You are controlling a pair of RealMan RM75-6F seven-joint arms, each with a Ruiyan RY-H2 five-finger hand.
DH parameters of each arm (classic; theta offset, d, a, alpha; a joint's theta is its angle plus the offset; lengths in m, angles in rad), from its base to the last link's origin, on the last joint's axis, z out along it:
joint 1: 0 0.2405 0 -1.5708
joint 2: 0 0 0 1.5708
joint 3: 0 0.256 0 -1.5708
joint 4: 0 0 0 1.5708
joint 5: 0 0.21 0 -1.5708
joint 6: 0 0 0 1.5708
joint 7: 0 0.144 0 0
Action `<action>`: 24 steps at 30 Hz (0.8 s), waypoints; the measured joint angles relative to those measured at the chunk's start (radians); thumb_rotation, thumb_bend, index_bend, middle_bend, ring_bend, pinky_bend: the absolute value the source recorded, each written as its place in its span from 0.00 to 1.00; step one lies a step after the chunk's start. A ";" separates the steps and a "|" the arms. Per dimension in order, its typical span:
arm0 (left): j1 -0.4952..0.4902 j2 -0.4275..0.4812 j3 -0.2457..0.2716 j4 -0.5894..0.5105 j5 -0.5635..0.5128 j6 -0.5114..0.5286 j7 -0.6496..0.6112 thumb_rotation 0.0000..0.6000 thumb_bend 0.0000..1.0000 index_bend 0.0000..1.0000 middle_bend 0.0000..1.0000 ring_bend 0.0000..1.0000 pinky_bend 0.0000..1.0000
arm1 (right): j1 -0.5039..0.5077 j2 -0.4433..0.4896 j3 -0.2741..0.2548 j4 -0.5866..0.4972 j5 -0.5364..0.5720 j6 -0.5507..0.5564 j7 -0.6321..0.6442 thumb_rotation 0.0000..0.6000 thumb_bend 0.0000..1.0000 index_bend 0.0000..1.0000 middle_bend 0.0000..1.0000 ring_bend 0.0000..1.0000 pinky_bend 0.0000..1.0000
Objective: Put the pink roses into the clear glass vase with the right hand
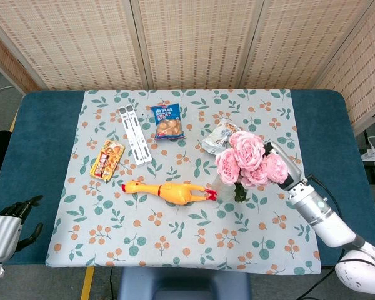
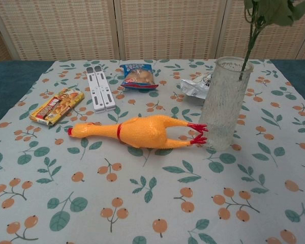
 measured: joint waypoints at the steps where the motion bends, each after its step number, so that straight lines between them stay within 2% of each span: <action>1: 0.000 0.000 0.000 0.000 0.000 0.000 0.000 1.00 0.37 0.19 0.33 0.34 0.48 | 0.000 -0.002 -0.002 0.007 0.002 -0.001 0.004 1.00 0.70 0.91 0.89 1.00 0.99; 6: -0.001 0.000 0.001 0.000 0.002 -0.001 0.004 1.00 0.37 0.19 0.33 0.34 0.48 | 0.003 -0.031 -0.010 0.076 0.026 -0.020 0.018 1.00 0.70 0.91 0.89 1.00 0.99; 8: -0.001 -0.001 0.001 0.000 0.000 -0.004 0.005 1.00 0.37 0.19 0.33 0.34 0.48 | 0.008 -0.051 -0.013 0.117 0.040 -0.035 0.026 1.00 0.67 0.87 0.89 1.00 0.99; 12: -0.003 -0.002 0.001 0.000 -0.001 -0.007 0.006 1.00 0.37 0.19 0.33 0.35 0.48 | 0.024 -0.091 -0.020 0.206 0.057 -0.081 0.055 1.00 0.44 0.67 0.89 1.00 0.99; 18: -0.002 -0.002 -0.001 0.003 -0.003 -0.004 0.003 1.00 0.37 0.19 0.33 0.35 0.48 | 0.057 -0.138 -0.049 0.333 0.022 -0.154 0.155 1.00 0.20 0.41 0.89 1.00 0.99; 24: -0.002 -0.001 0.000 0.003 0.000 -0.002 0.001 1.00 0.37 0.19 0.33 0.35 0.48 | 0.079 -0.160 -0.092 0.389 -0.058 -0.168 0.222 1.00 0.07 0.18 0.89 1.00 0.99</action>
